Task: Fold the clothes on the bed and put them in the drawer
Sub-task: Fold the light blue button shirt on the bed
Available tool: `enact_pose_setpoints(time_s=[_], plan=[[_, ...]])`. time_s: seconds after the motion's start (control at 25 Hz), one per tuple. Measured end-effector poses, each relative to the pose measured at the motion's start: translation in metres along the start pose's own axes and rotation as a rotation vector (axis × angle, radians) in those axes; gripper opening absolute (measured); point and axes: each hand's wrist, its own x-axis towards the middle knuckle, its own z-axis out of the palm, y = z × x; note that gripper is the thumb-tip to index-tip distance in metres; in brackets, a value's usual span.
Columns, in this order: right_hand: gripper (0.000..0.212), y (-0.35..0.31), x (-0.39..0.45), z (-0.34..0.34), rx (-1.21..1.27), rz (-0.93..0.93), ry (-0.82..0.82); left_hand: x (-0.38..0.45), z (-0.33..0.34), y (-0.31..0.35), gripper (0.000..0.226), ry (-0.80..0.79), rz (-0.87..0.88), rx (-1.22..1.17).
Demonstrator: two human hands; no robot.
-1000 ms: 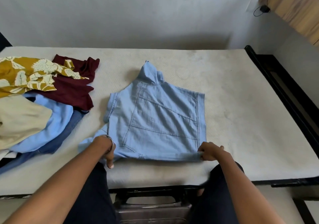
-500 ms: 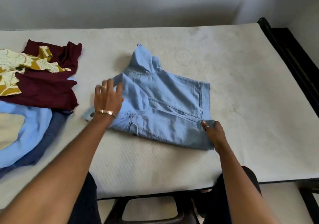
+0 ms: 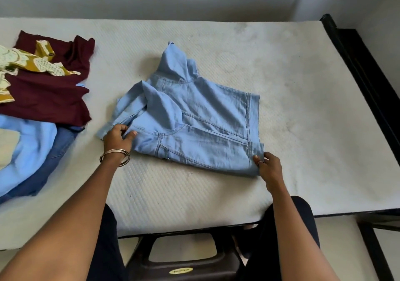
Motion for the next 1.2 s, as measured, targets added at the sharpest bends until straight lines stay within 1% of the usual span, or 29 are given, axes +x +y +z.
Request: enact_pose_setpoints(time_s=[0.04,0.12,0.2,0.24,0.28,0.36,0.4,0.44,0.48,0.52,0.56,0.6,0.68,0.72,0.76,0.8,0.84,0.88,0.92,0.96,1.0,1.04,1.08,1.12,1.16,1.2], plan=[[0.026,-0.001,0.001,-0.004,-0.032,-0.031,0.012,0.002,-0.005,0.002,0.028,-0.005,0.004,-0.008],[0.021,-0.006,0.001,-0.014,-0.156,-0.108,0.018,-0.002,-0.014,0.0,0.028,-0.054,0.01,0.073],[0.016,-0.011,0.005,-0.025,-0.323,-0.17,0.005,-0.012,-0.019,-0.01,0.028,-0.169,0.014,0.228],[0.015,-0.012,0.008,-0.032,-0.409,-0.17,-0.011,-0.021,-0.019,-0.019,0.025,-0.233,-0.02,0.266],[0.018,-0.01,0.012,-0.037,-0.484,-0.145,-0.034,-0.033,-0.02,-0.028,0.024,-0.288,-0.064,0.27],[0.024,-0.003,0.014,-0.046,-0.61,-0.028,-0.107,-0.061,-0.018,-0.041,0.03,-0.38,-0.138,0.241],[0.023,0.001,0.012,-0.05,-0.667,0.034,-0.139,-0.072,-0.015,-0.044,0.034,-0.414,-0.132,0.226],[0.022,0.004,0.01,-0.052,-0.712,0.087,-0.163,-0.08,-0.012,-0.046,0.034,-0.446,-0.122,0.214],[0.021,0.006,0.007,-0.053,-0.728,0.127,-0.164,-0.085,-0.009,-0.046,0.028,-0.458,-0.12,0.202],[0.022,0.006,0.003,-0.051,-0.714,0.149,-0.149,-0.088,-0.009,-0.044,0.028,-0.465,-0.151,0.167],[0.025,0.004,0.0,-0.05,-0.668,0.162,-0.121,-0.087,-0.009,-0.042,0.035,-0.47,-0.21,0.114],[0.028,0.0,-0.002,-0.048,-0.592,0.167,-0.079,-0.087,-0.011,-0.04,0.036,-0.462,-0.279,0.048],[0.037,-0.008,-0.006,-0.044,-0.471,0.16,-0.006,-0.088,-0.013,-0.041,0.03,-0.459,-0.379,-0.017],[0.035,-0.013,-0.009,-0.04,-0.457,0.173,0.021,-0.089,-0.014,-0.042,0.028,-0.463,-0.39,-0.01],[0.027,-0.017,-0.013,-0.035,-0.508,0.214,0.06,-0.091,-0.016,-0.041,0.026,-0.469,-0.382,-0.007],[0.019,-0.023,-0.021,-0.026,-0.623,0.275,0.098,-0.091,-0.016,-0.041,0.024,-0.48,-0.355,-0.01],[0.027,-0.029,-0.027,-0.015,-0.759,0.312,0.152,-0.09,-0.016,-0.041,0.024,-0.485,-0.326,-0.048],[0.041,-0.037,-0.035,-0.001,-0.875,0.278,0.189,-0.089,-0.015,-0.042,0.028,-0.489,-0.299,-0.086],[0.047,-0.048,-0.042,0.014,-0.929,0.153,0.221,-0.089,-0.015,-0.041,0.034,-0.485,-0.282,-0.088],[0.047,-0.061,-0.047,0.033,-0.911,-0.009,0.224,-0.09,-0.013,-0.043,0.038,-0.485,-0.258,-0.036],[0.045,-0.075,-0.049,0.055,-0.834,-0.166,0.155,-0.091,-0.01,-0.045,0.039,-0.48,-0.241,0.063],[0.044,-0.091,-0.053,0.08,-0.729,-0.304,0.046,-0.094,-0.008,-0.046,0.039,-0.476,-0.24,0.171],[0.046,-0.108,-0.058,0.105,-0.623,-0.413,-0.098,-0.097,-0.004,-0.045,0.038,-0.469,-0.253,0.254],[0.05,-0.124,-0.063,0.133,-0.549,-0.51,-0.234,-0.099,-0.001,-0.046,0.038,-0.461,-0.265,0.291],[0.054,-0.141,-0.069,0.161,-0.512,-0.599,-0.329,-0.1,0.001,-0.047,0.042,-0.466,-0.279,0.31],[0.058,-0.158,-0.077,0.187,-0.505,-0.655,-0.382,-0.1,0.004,-0.047,0.047,-0.477,-0.294,0.322]])
